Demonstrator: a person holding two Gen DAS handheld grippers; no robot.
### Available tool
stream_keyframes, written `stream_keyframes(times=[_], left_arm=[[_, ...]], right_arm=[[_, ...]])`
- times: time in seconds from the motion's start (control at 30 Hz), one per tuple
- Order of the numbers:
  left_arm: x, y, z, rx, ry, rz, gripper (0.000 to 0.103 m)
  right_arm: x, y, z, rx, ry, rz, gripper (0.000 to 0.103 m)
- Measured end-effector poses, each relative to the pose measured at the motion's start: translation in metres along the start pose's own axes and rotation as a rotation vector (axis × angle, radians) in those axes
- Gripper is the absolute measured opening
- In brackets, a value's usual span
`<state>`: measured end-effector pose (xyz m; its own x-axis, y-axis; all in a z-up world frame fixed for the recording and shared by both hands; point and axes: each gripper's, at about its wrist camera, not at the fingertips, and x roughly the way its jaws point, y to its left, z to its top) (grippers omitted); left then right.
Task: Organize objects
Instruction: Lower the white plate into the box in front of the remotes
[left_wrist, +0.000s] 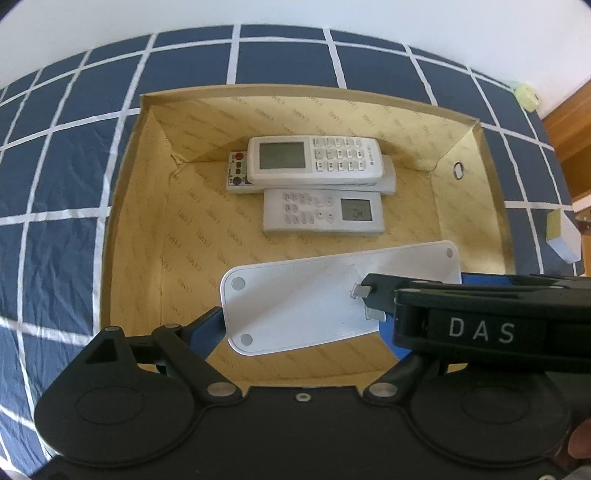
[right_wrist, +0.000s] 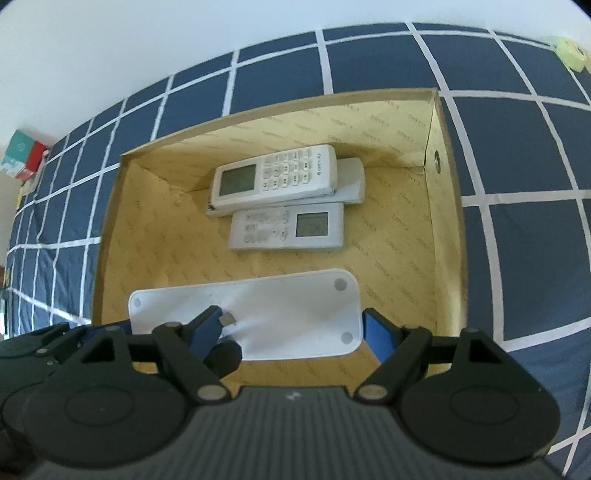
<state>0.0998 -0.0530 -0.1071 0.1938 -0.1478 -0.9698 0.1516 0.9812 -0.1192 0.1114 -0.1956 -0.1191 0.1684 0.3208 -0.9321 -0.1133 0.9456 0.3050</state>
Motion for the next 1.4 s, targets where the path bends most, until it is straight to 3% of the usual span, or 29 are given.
stream_keyframes(times=[0.6, 1.4], left_arm=[[0.07, 0.01, 0.028, 0.057, 0.14, -0.043, 0.088], [0.079, 0.022, 0.042, 0.067, 0.162, -0.071, 0.089]], right_arm=[[0.065, -0.012, 0.018, 0.095, 0.101, -0.05, 0.081], [0.078, -0.006, 0.027, 0.135, 0.115, -0.102, 0.082]])
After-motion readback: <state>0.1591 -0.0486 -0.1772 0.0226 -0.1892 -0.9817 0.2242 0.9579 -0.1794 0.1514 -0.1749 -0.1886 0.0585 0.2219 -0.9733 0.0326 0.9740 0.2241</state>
